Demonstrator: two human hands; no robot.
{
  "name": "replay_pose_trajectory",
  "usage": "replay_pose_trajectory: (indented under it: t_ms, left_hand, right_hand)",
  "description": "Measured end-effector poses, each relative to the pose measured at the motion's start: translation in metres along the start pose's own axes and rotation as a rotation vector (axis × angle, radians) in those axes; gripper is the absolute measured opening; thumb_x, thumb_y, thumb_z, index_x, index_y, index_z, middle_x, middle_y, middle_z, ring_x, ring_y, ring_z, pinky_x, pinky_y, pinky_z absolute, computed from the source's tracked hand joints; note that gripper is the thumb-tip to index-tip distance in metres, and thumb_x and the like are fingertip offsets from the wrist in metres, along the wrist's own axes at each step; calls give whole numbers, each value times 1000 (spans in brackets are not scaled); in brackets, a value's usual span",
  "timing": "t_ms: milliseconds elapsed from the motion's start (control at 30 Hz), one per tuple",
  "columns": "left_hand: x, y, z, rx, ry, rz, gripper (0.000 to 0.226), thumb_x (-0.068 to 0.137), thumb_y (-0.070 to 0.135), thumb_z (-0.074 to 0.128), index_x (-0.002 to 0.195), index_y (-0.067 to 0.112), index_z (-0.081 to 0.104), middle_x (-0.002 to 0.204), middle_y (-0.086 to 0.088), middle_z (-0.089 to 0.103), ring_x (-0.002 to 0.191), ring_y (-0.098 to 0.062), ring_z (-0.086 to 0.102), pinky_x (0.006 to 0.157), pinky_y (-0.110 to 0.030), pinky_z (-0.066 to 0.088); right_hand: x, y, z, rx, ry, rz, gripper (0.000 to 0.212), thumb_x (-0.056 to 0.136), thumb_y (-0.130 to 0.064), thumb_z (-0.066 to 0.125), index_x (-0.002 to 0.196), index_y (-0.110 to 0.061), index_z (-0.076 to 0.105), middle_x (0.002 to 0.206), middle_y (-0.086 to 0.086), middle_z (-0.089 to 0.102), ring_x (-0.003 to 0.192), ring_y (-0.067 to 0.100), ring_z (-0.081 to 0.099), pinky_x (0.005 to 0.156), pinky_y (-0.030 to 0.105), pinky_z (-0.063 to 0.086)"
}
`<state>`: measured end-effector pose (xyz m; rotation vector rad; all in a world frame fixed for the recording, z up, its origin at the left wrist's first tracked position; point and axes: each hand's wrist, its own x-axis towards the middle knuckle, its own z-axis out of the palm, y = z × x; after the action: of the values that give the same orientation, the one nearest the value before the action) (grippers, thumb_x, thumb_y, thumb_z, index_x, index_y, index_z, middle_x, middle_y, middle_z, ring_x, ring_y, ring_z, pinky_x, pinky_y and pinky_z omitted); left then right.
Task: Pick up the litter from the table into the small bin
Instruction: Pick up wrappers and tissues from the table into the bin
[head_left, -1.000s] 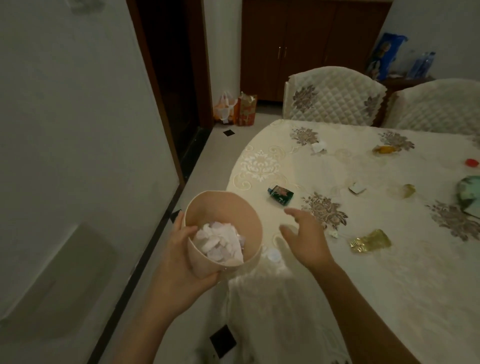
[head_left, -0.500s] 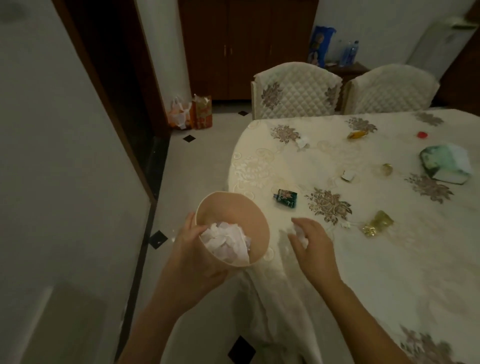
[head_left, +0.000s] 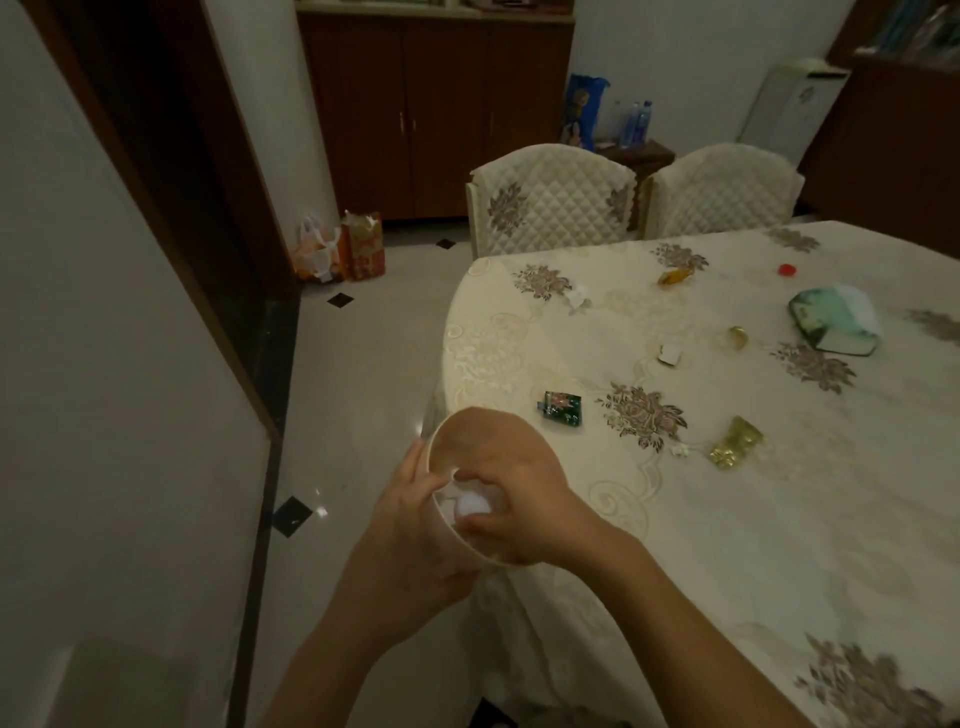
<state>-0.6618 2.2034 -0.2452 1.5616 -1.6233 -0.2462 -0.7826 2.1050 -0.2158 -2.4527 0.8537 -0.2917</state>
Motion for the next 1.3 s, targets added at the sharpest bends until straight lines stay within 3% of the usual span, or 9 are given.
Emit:
replay_pose_trajectory:
  t_ms: [167, 300, 467, 600, 733, 833, 1100, 1200, 1300]
  left_hand:
    - [13, -18, -1, -75, 4, -96, 82, 54, 82, 55, 123, 55, 19, 143, -3, 20, 122, -28, 41, 89, -54, 49]
    - [38, -34, -5, -107, 47, -157, 108, 52, 81, 59, 130, 11, 34, 139, 14, 21, 120, -27, 44, 86, -59, 49]
    - [93, -55, -9, -108, 55, -139, 97, 50, 84, 58, 121, 23, 36, 136, 4, 27, 113, -26, 47, 85, -59, 50]
    - [144, -73, -6, -130, 61, -166, 105, 46, 87, 56, 126, 22, 33, 129, 21, 27, 109, -10, 48, 85, -48, 52]
    - [178, -93, -3, -129, 47, -135, 83, 49, 84, 57, 117, 64, 15, 137, -7, 36, 112, -17, 51, 82, -25, 45]
    - [197, -114, 6, -141, 17, -73, 77, 57, 77, 60, 119, 59, 18, 146, -16, 22, 124, -24, 39, 90, -30, 42]
    - [246, -145, 38, -285, -192, 41, 87, 55, 40, 76, 120, 58, 22, 152, -13, 13, 135, -19, 26, 98, -10, 35]
    - [267, -146, 49, -383, -323, 106, 87, 53, 38, 78, 119, 61, 25, 154, 7, 10, 137, -17, 22, 99, -9, 32]
    - [286, -147, 59, -371, -391, 145, 94, 50, 48, 78, 122, 63, 20, 140, 47, 0, 132, 12, 17, 97, -4, 30]
  right_hand:
    - [14, 16, -28, 230, 295, 130, 26, 81, -23, 64, 107, -19, 63, 108, 1, 66, 99, 14, 58, 89, 24, 43]
    - [40, 57, -43, 230, 554, 258, 29, 83, -19, 62, 111, -15, 59, 107, -1, 62, 93, 8, 52, 81, 18, 39]
    - [82, 129, -22, 105, 438, 420, 42, 85, -16, 58, 125, -8, 47, 133, 15, 48, 112, 22, 49, 80, 7, 27]
    - [103, 172, 4, 72, 170, 525, 58, 86, -24, 58, 136, -13, 32, 148, 14, 27, 136, 28, 24, 111, 38, 22]
    - [108, 189, 25, 39, 229, 512, 32, 84, -12, 57, 116, -11, 55, 115, 13, 61, 110, 29, 51, 89, 34, 42]
    - [110, 190, 31, 0, 302, 490, 16, 84, -9, 55, 96, -15, 64, 93, 8, 67, 93, 27, 58, 76, 32, 45]
    - [135, 170, -42, 306, 1010, 670, 14, 82, -11, 62, 94, -17, 64, 89, 2, 67, 77, 8, 60, 68, 7, 43]
    - [152, 141, -86, 414, 1193, 572, 18, 82, -14, 62, 92, -28, 60, 86, -13, 63, 77, 0, 60, 69, 7, 47]
    - [172, 117, -102, 333, 1006, 478, 25, 81, -15, 65, 97, -32, 58, 89, -20, 61, 82, -2, 59, 74, 10, 47]
